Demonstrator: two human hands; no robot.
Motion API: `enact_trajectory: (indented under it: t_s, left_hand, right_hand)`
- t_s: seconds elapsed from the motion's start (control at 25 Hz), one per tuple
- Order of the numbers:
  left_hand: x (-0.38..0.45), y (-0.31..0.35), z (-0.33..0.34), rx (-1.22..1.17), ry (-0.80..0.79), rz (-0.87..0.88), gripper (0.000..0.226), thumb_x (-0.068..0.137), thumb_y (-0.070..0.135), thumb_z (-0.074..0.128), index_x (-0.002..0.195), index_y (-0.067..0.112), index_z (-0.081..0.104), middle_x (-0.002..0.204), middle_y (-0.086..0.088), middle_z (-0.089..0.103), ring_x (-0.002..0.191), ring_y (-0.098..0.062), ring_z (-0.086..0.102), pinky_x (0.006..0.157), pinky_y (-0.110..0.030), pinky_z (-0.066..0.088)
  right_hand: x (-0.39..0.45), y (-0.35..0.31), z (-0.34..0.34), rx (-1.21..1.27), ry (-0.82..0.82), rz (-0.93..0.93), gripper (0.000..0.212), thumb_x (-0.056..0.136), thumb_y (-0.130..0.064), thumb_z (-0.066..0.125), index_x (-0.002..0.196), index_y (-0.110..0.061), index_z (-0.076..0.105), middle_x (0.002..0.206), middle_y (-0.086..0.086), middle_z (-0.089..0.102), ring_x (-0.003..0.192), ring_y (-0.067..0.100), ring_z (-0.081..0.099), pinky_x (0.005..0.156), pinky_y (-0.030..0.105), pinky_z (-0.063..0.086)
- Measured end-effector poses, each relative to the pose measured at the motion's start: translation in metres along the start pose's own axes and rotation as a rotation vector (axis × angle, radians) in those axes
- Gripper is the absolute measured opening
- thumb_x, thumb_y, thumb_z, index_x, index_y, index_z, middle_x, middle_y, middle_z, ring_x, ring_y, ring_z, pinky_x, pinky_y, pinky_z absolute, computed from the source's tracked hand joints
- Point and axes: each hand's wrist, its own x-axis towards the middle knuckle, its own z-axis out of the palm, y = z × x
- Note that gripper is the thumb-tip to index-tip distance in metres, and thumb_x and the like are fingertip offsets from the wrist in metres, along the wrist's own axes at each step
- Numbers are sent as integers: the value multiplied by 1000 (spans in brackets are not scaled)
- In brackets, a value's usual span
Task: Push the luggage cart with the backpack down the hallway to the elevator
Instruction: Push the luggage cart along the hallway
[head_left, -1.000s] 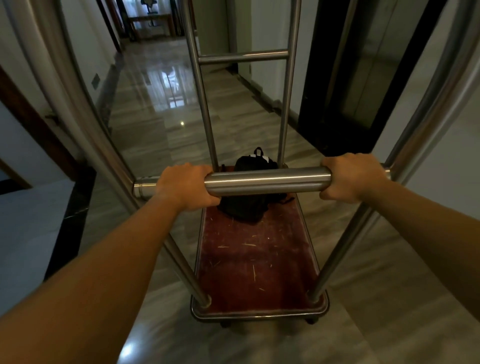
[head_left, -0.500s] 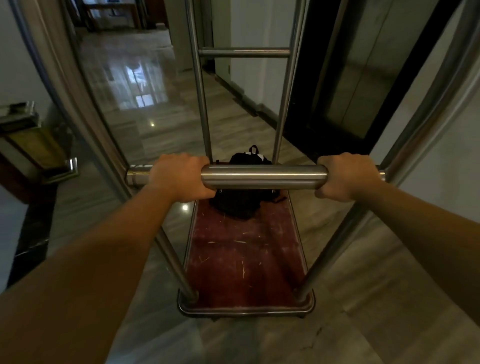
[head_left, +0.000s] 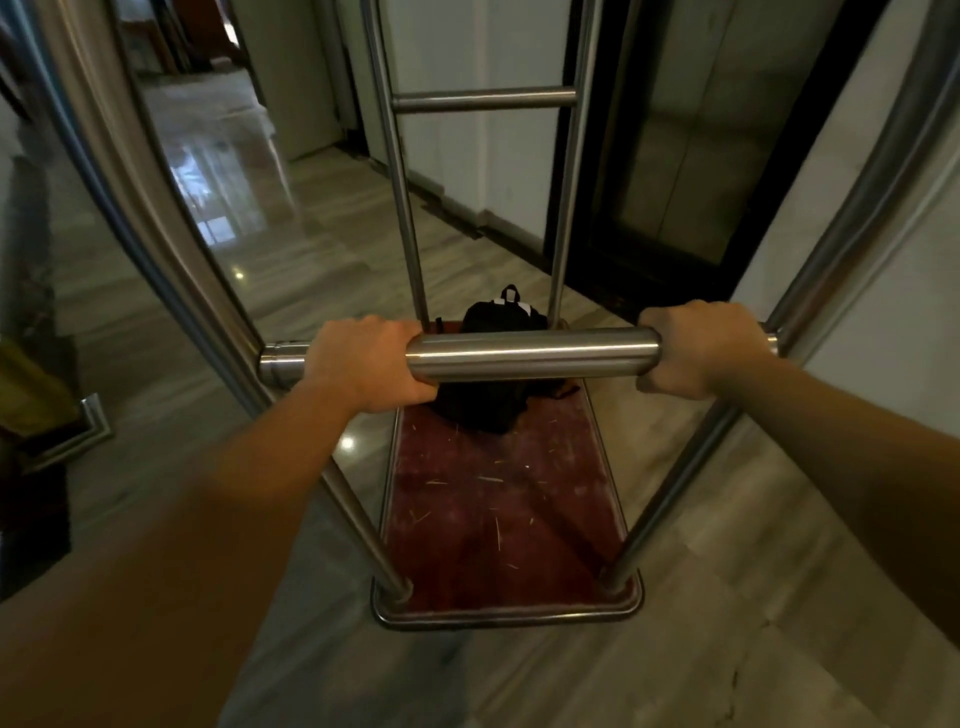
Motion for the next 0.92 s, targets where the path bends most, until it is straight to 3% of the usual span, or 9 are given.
enact_trajectory:
  t_s: [0.12, 0.28, 0.48, 0.72, 0.84, 0.92]
  left_hand:
    - [24, -58, 8, -12, 36, 48, 41, 56, 69, 62, 78, 37, 52, 68, 8, 61, 56, -14, 48, 53, -30, 33]
    - [60, -132, 16, -55, 23, 98, 41, 54, 72, 57, 79, 41, 47, 65, 11, 53, 56, -14, 46, 54, -31, 37]
    - [114, -232, 32, -77, 15, 158, 42, 53, 71, 60, 78, 41, 45, 67, 12, 54, 56, -12, 47, 54, -30, 36]
    - [165, -334, 42, -117, 6, 249, 40, 54, 69, 63, 77, 39, 49, 68, 12, 54, 58, -13, 49, 56, -31, 38]
    - [192, -390, 49, -102, 10, 320, 40, 53, 72, 59, 77, 41, 48, 65, 13, 51, 57, -14, 49, 56, -31, 36]
    - [207, -421, 52, -94, 41, 380, 40, 54, 72, 58, 77, 42, 45, 63, 15, 46, 55, -12, 45, 54, -29, 30]
  right_hand:
    - [35, -39, -1, -4, -23, 10, 38, 57, -64, 59, 80, -38, 45, 64, -10, 51, 55, 15, 49, 53, 32, 35]
    - [85, -88, -1, 12, -4, 62, 38, 59, -62, 63, 81, -39, 43, 63, -13, 50, 53, 5, 42, 51, 31, 30]
    - [157, -149, 7, 29, 48, 144, 36, 56, -62, 58, 71, -39, 35, 59, -15, 49, 51, 6, 45, 53, 31, 39]
    - [227, -226, 7, 8, 12, 270, 39, 53, -66, 55, 75, -39, 39, 61, -14, 48, 54, 8, 45, 57, 34, 42]
    - [261, -268, 6, 21, 19, 301, 41, 49, -71, 49, 75, -41, 37, 60, -16, 45, 53, 4, 40, 58, 34, 38]
    - [279, -291, 2, 29, 25, 335, 41, 51, -69, 54, 75, -39, 40, 60, -16, 45, 53, 2, 38, 59, 34, 34]
